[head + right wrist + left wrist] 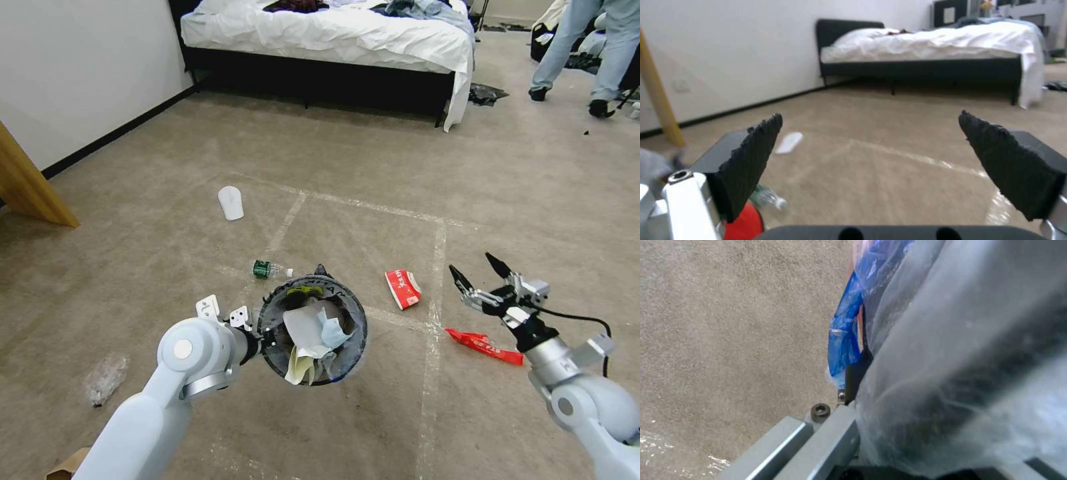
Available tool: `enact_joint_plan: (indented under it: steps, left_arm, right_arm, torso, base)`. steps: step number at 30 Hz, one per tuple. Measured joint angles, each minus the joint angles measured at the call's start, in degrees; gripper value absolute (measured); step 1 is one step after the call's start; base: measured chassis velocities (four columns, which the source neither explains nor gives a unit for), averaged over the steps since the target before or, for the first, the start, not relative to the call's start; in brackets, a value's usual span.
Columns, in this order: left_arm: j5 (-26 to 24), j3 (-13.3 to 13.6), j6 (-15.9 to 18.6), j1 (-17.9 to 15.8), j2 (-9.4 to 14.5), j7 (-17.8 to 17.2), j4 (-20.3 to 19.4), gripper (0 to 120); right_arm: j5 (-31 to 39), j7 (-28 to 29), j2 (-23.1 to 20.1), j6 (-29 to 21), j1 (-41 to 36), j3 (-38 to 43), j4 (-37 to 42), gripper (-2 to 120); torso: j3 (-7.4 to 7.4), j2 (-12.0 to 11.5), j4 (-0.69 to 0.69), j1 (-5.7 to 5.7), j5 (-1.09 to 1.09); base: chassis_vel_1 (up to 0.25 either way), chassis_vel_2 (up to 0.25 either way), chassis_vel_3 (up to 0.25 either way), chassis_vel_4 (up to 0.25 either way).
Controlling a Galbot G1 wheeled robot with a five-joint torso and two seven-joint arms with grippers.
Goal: Pick up the trash bin and place the garbage on the floor into it.
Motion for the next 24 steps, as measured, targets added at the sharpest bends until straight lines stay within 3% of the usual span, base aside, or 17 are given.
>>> enact_joint_plan:
  steps: [5,13,24]
  left_arm:
    - [0.4,0.3,0.2,-0.4,-0.1,0.5,0.5,0]
    - [1.7,0.2,0.6,-0.9,-0.1,2.0,1.6,0]
    - [3.8,-0.4,0.6,-0.2,0.0,3.5,2.0,0]
  right_arm:
    - [-1.4,0.1,-0.6,-0.1,0.6,-0.5,-3.3,100]
    - [-1.8,0.5,-3.6,-1.1,8.3,-6.6,-12.5,100]
    - [-0.9,0.4,-3.0,-0.1,13.6,-10.0,-18.6,100]
  torso:
    - [0.00,0.0,-0.01,0.00,0.00]
    - [0.00,0.0,0.00,0.00,0.00]
    - [0.00,0.0,-0.01,0.00,-0.01]
  base:
    - [0.000,0.000,0.000,0.000]
    - [0.000,0.000,0.000,0.000]
    - [0.000,0.000,0.000,0.000]
